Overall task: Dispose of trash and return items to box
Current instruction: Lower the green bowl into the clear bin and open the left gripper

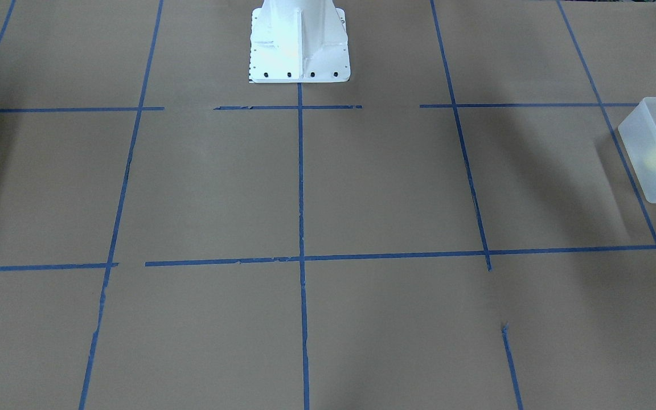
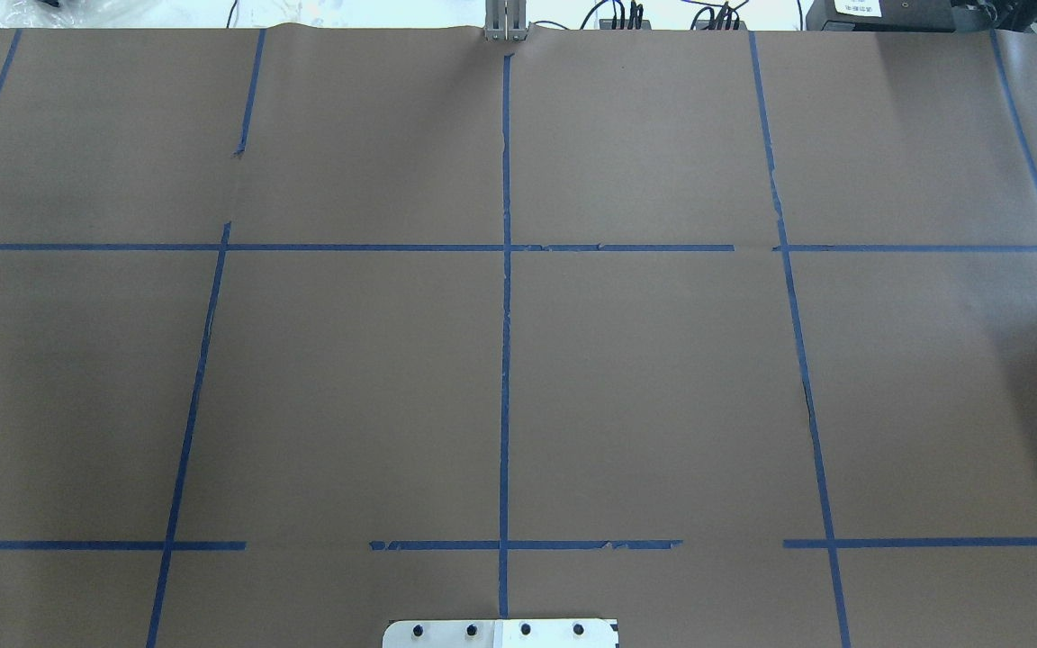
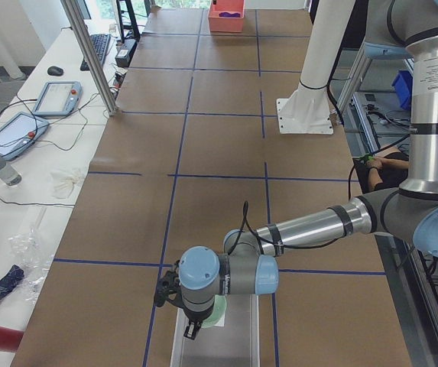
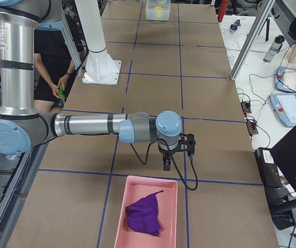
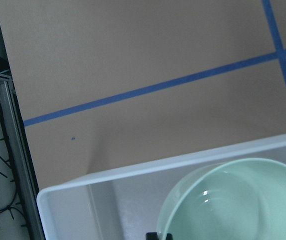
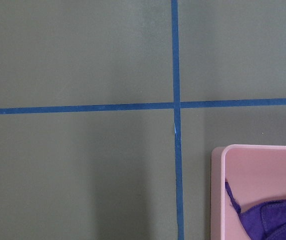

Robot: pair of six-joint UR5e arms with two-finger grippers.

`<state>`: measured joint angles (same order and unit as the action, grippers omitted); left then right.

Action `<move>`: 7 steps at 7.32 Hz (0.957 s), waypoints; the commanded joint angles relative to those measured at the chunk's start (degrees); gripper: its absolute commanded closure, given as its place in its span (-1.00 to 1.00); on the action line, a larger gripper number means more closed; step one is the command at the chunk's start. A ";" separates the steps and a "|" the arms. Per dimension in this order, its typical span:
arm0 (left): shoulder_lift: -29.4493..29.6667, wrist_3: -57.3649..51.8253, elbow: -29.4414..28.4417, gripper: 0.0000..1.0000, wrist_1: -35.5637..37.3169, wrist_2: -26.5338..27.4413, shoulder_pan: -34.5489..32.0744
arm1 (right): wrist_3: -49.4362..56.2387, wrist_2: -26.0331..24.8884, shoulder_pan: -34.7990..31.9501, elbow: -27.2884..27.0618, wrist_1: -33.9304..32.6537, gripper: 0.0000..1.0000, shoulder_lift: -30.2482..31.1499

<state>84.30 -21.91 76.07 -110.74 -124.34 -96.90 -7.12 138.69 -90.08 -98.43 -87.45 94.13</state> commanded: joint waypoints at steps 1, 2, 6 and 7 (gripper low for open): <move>-0.98 0.03 -4.17 1.00 -7.90 5.05 -0.04 | 0.00 0.08 -0.01 0.00 0.00 -1.00 0.00; -0.98 0.38 -4.18 0.18 -7.91 5.07 -0.04 | 0.00 0.09 -0.01 0.00 0.00 -1.00 0.00; -0.28 3.71 0.46 -1.00 -6.08 0.00 -0.22 | 0.00 0.09 0.17 -0.09 0.00 -1.00 0.00; 0.25 8.42 5.18 -1.00 -1.45 -0.90 -0.13 | 0.00 0.09 -0.01 -0.09 0.00 -1.00 0.00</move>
<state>83.93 -17.65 76.49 -116.30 -123.31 -97.08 -7.12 138.79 -90.03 -98.49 -87.45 94.13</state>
